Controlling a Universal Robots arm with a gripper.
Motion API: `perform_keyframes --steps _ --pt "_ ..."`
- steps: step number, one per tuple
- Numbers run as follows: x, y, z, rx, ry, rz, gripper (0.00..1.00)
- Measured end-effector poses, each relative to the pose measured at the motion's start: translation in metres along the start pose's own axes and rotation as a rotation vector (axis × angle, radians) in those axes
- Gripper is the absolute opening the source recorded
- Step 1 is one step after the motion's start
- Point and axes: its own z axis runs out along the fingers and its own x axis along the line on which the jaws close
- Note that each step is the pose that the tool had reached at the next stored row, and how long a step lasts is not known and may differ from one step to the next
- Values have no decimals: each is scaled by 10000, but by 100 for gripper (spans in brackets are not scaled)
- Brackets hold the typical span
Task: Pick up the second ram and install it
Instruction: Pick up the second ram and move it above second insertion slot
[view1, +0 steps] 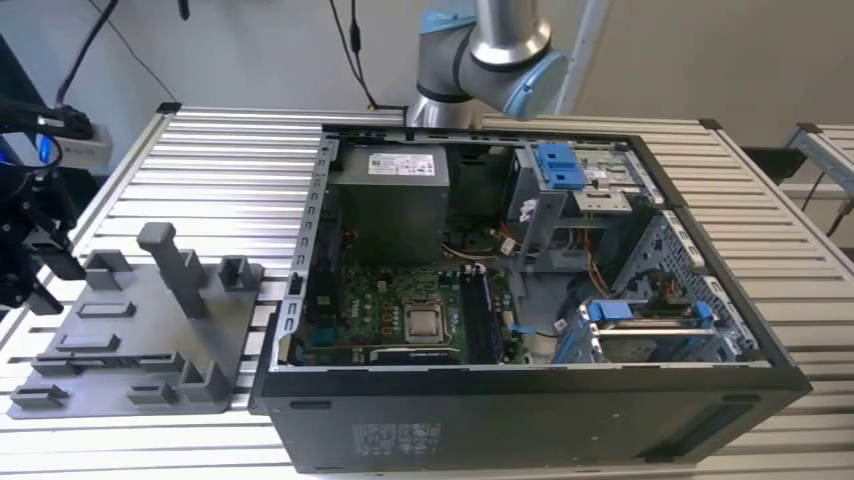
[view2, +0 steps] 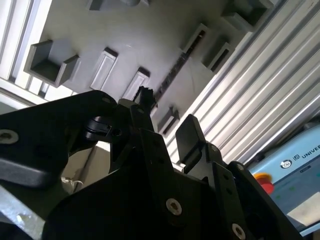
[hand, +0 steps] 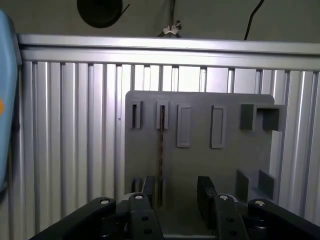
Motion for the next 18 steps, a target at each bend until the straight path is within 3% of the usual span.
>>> perform_keyframes --steps 18 --pt "0 9 265 9 -1 -65 48"
